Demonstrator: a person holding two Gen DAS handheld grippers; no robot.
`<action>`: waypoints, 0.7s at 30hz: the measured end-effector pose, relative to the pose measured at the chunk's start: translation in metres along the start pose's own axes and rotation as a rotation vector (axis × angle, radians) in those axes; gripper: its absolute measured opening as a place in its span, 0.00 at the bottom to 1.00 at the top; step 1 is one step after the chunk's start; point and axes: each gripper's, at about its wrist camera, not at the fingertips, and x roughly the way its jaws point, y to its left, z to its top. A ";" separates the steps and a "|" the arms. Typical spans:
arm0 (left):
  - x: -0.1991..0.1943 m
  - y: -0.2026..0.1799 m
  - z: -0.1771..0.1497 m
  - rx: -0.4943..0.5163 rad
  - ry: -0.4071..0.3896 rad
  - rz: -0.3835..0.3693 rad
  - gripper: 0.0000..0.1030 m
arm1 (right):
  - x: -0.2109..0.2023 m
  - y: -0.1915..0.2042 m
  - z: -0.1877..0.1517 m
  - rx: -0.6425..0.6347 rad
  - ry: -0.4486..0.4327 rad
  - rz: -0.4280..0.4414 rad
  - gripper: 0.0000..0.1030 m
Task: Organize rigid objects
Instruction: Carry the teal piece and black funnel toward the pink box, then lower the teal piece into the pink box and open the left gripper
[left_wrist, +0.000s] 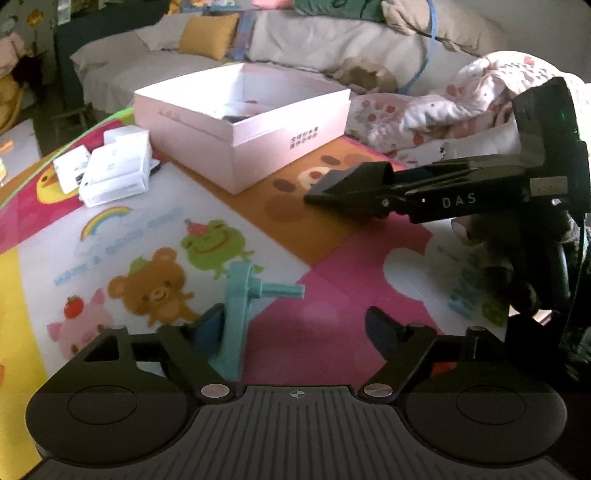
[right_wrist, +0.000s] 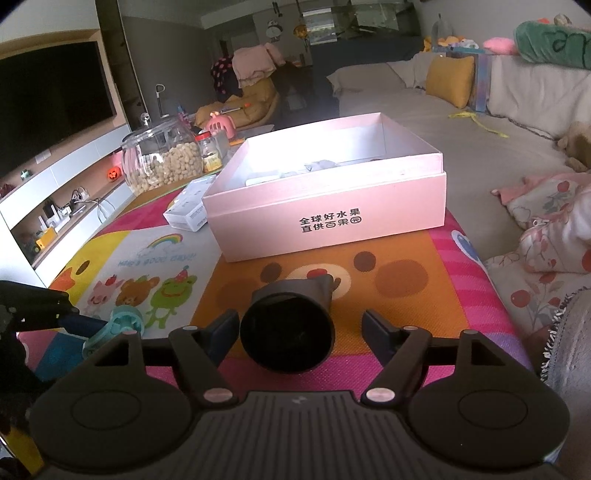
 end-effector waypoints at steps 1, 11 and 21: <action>0.001 -0.001 0.000 -0.001 -0.011 0.010 0.83 | 0.000 0.000 0.000 0.000 0.000 0.000 0.72; 0.003 0.006 0.004 -0.062 -0.105 0.115 0.51 | 0.002 0.002 -0.002 -0.014 0.003 -0.010 0.73; -0.003 -0.001 -0.005 -0.042 -0.116 0.133 0.48 | 0.004 0.018 0.001 -0.105 0.012 -0.042 0.48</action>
